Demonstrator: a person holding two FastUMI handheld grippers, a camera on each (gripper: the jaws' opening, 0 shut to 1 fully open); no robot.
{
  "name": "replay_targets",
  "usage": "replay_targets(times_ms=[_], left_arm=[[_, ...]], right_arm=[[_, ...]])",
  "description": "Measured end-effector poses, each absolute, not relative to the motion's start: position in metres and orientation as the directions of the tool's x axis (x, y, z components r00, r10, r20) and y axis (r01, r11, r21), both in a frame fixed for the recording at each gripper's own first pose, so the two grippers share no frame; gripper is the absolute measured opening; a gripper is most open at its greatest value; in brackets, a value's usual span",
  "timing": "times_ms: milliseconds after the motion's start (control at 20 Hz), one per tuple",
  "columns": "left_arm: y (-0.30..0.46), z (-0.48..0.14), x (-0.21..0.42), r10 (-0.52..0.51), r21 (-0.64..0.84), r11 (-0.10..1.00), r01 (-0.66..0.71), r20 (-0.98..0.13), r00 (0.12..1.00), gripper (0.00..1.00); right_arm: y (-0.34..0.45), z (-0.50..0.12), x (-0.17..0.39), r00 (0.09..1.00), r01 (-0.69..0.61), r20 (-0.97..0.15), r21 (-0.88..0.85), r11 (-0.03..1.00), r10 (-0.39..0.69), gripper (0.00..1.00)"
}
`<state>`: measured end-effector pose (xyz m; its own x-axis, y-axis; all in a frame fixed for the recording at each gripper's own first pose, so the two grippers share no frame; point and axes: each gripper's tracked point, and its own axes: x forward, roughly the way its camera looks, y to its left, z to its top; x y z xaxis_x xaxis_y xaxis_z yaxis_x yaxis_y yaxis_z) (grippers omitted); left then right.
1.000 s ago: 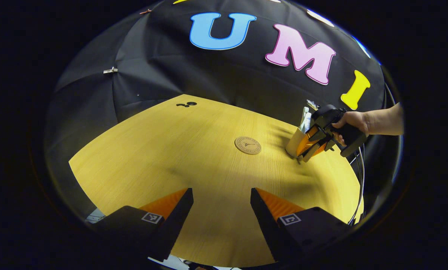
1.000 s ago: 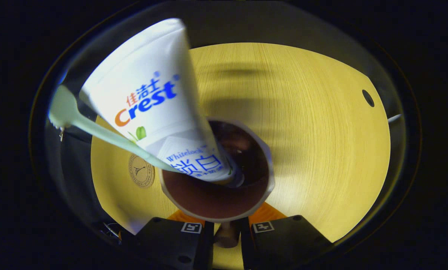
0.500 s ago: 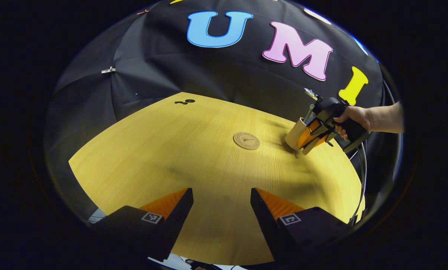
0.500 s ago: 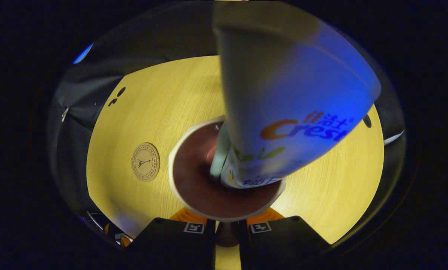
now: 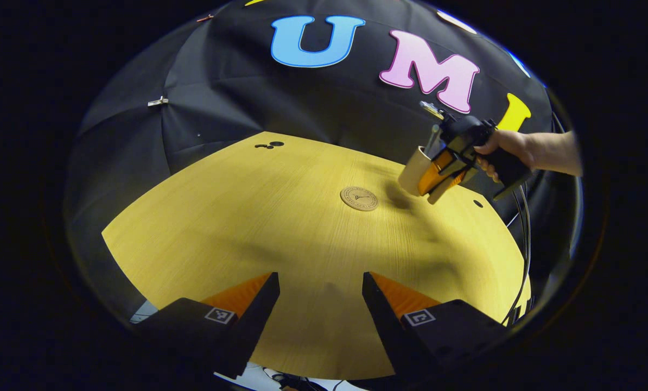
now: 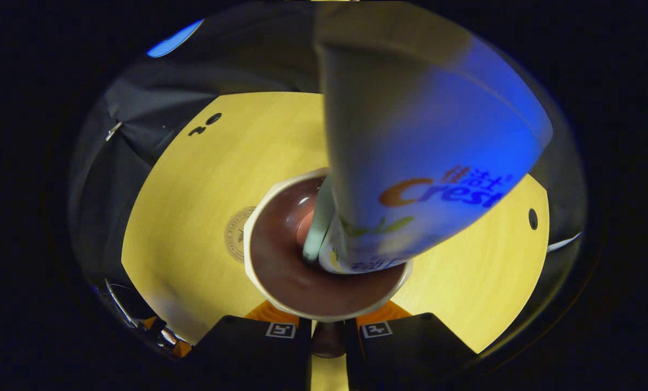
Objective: Put the toothbrush and toothpaste on the desktop into the cup, then pick up the cup and place it on the coaster on the desktop.
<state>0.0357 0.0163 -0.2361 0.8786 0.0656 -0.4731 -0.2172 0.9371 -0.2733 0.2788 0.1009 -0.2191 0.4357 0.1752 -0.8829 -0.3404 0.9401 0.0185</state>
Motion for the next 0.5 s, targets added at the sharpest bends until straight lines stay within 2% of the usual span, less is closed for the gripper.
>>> replay_targets(times_ms=[200, 500], left_arm=[[0.027, -0.236, 0.033, 0.073, -0.277, 0.934, -0.224, -0.468, 0.881, 0.97], [0.044, -0.238, 0.027, 0.074, -0.301, 0.923, -0.240, -0.472, 0.878, 0.97]], right_arm=[[0.145, -0.222, 0.275, 0.415, -0.398, -0.887, 0.023, 0.917, 0.202, 0.29], [0.183, -0.239, 0.261, 0.374, -0.484, -0.908, -0.019, 0.875, 0.187, 0.29]])
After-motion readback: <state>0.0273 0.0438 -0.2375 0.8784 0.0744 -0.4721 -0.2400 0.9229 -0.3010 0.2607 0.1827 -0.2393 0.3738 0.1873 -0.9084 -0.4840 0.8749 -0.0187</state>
